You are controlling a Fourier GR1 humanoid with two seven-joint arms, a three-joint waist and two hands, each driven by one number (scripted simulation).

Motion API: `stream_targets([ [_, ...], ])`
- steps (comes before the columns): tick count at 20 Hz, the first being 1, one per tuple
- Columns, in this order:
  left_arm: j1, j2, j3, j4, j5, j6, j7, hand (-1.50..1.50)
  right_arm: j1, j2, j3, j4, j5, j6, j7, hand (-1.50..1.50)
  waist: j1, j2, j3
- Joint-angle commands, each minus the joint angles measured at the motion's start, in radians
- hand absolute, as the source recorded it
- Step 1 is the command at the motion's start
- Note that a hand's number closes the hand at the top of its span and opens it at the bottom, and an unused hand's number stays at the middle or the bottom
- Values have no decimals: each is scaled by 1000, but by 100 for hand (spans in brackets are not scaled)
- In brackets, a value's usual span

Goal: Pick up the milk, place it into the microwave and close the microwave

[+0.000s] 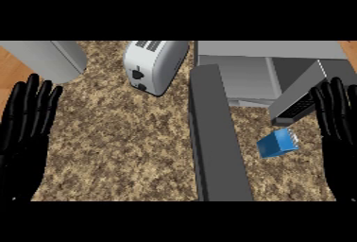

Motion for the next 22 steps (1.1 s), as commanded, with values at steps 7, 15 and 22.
stream_targets([
  [7,134,-125,-61,22,71,176,16,-150,101,-77,-86,-63,-155,98,159,-150,-35,-9,-2],
  [15,344,-128,-223,38,80,207,-186,-150,145,-66,-95,-19,-138,148,111,-150,-31,-8,0],
  [22,510,-128,-314,-48,49,182,-267,-150,218,-48,-149,17,-150,195,46,-150,-30,-9,0],
])
